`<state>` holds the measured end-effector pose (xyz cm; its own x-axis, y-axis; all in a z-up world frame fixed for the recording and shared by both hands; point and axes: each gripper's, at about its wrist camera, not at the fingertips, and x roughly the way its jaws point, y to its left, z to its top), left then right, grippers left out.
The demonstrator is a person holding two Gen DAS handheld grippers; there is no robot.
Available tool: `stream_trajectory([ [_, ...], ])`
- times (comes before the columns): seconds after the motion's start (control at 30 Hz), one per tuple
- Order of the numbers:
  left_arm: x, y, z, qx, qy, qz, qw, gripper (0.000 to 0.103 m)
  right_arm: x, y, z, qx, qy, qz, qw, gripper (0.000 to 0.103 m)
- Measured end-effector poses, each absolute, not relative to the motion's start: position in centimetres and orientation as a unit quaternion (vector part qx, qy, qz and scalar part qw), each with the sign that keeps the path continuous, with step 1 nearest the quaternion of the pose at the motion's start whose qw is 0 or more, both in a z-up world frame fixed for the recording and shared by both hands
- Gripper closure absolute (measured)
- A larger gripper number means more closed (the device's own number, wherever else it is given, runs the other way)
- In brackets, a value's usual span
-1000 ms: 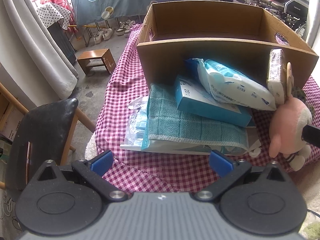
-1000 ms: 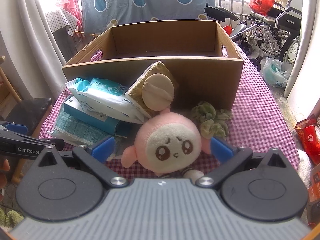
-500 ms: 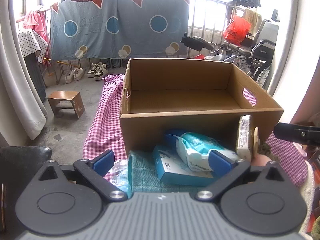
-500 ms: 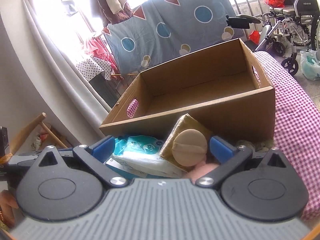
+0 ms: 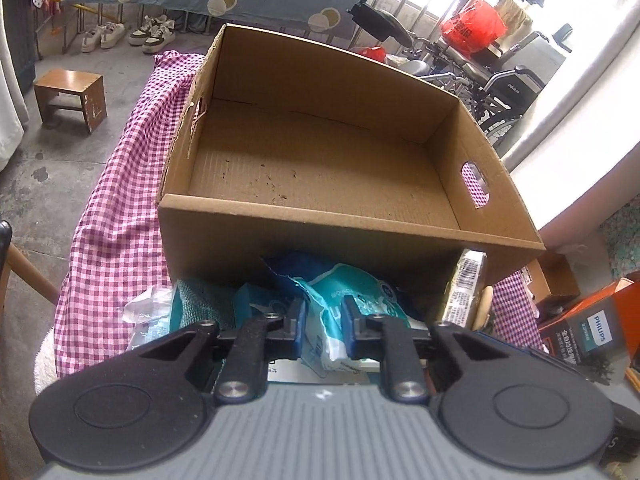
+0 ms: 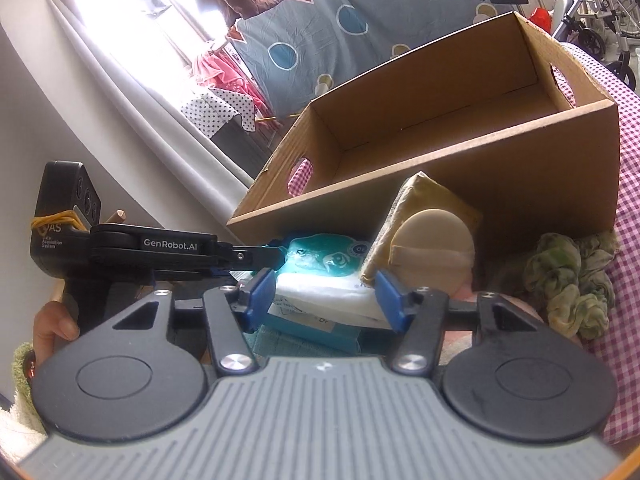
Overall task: Organize soft objects
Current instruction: 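Reach the right tool to the blue-and-white wet-wipes pack and grasp it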
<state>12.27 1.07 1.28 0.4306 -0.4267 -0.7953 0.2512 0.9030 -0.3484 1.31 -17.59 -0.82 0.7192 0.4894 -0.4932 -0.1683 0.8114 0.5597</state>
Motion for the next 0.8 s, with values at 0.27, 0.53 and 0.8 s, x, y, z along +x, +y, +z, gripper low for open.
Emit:
stream_trajectory([
  [0.27, 12.6, 1.8, 1.6, -0.121, 0.496, -0.198, 0.837, 0.096, 1.2, -17.9, -1.0, 0.244, 0.321, 0.191, 0.895, 0.048],
  [0.53, 11.0, 5.7, 3.8, -0.154, 0.458, -0.182, 0.856, 0.096, 1.9, -17.0, -0.9, 0.253, 0.335, 0.223, 0.880, 0.047],
  [0.8, 10.8, 9.8, 0.6, -0.204, 0.468, -0.164, 0.844, 0.096, 5.1, -15.4, -1.2, 0.281, 0.390, 0.239, 0.844, 0.047],
])
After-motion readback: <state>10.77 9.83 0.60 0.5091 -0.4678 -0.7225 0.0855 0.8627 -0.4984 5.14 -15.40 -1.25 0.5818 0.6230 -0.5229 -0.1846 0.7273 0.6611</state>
